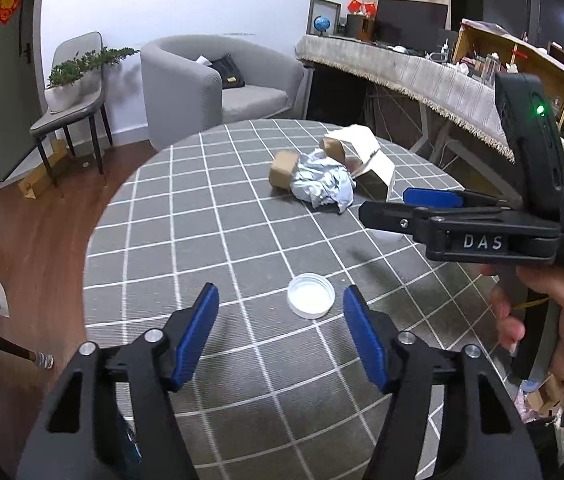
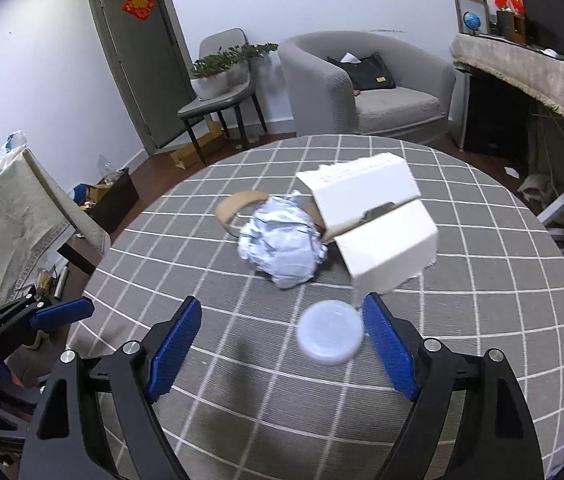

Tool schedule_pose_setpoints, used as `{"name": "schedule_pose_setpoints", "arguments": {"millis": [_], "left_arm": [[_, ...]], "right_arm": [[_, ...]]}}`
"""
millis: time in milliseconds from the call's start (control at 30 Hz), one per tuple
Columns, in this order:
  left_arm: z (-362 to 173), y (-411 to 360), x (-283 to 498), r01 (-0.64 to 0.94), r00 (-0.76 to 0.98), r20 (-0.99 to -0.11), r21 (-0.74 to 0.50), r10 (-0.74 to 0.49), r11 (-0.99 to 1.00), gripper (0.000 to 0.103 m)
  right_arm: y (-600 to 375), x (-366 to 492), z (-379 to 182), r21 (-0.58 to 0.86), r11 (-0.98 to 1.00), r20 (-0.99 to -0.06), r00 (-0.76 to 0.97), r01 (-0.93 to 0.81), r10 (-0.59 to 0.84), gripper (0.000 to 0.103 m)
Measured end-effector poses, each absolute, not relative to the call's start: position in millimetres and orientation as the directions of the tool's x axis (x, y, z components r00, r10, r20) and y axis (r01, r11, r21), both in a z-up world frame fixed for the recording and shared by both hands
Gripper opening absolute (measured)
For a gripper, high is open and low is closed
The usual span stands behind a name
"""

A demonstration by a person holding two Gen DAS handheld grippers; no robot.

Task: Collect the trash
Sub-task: 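Grasp the small white lid with the left tool while the right tool grasps the larger white lid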

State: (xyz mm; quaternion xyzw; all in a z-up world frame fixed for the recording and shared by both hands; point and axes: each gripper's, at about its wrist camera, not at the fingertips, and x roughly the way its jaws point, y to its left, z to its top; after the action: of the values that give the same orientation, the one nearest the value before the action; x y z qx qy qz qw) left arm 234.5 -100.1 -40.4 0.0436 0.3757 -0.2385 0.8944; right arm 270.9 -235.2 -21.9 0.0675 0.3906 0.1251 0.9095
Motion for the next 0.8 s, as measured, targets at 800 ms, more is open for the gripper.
{"name": "schedule_pose_setpoints", "arguments": {"millis": [800], "left_arm": [[-63, -131, 246, 0.447, 0.598, -0.722, -0.06, -0.348, 0.893, 0.033]], "right_arm": [[-239, 271, -36, 0.151, 0.969, -0.753, 0.612, -0.197, 0.242, 0.058]]}}
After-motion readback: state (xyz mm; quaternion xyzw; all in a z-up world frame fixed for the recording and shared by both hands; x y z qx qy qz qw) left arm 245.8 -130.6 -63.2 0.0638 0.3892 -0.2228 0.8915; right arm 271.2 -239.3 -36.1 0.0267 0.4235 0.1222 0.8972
